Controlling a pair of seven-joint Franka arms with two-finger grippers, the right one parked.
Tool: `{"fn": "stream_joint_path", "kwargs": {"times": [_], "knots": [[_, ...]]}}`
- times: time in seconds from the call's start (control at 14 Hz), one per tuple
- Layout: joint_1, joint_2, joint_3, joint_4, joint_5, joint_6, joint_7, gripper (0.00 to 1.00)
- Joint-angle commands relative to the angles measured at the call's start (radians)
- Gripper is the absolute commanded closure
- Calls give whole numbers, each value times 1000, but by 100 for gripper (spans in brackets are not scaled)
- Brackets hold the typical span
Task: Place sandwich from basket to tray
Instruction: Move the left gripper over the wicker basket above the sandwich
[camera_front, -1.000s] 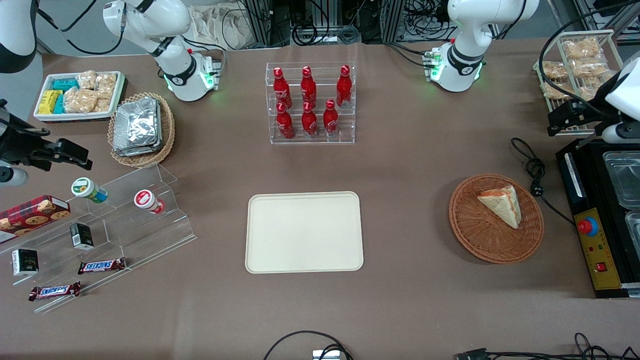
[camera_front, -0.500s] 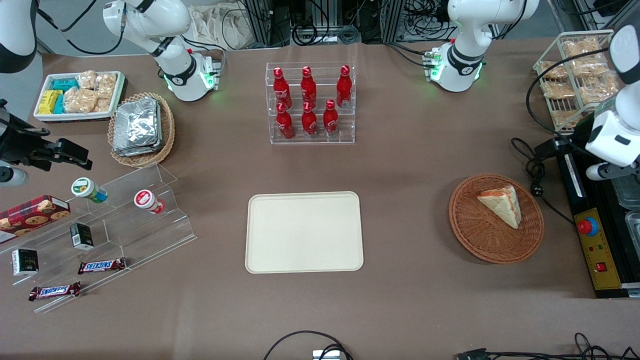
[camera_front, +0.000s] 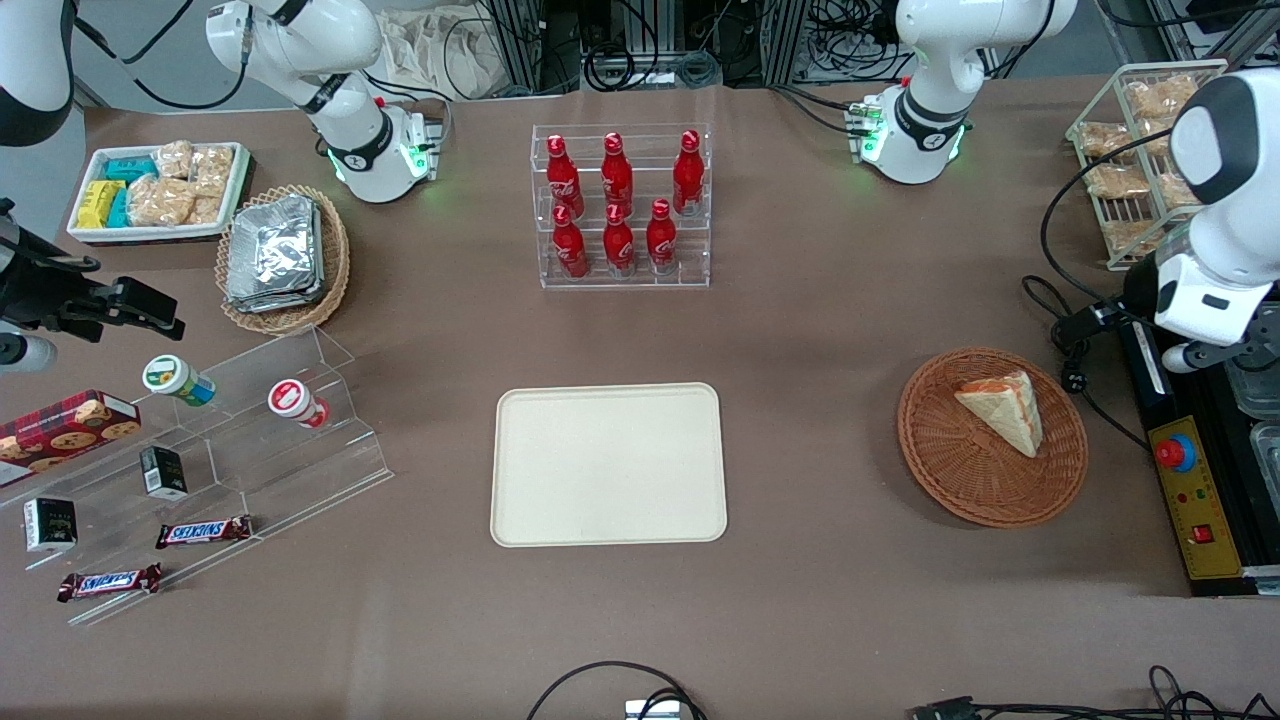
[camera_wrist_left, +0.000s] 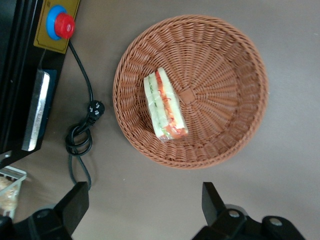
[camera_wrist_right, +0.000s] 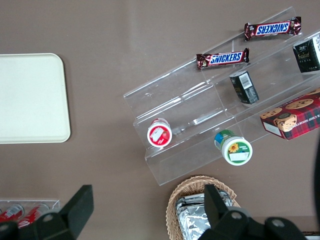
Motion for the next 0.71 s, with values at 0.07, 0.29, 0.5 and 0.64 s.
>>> {"fn": "stream_joint_path", "kwargs": {"times": [0.07, 0.29, 0.5, 0.64], "knots": [[14, -27, -8, -104, 13, 101, -111, 0], [14, -4, -8, -143, 13, 176, -189, 0], [14, 29, -9, -157, 13, 228, -236, 0], [14, 52, -9, -180, 13, 289, -271, 0]]}}
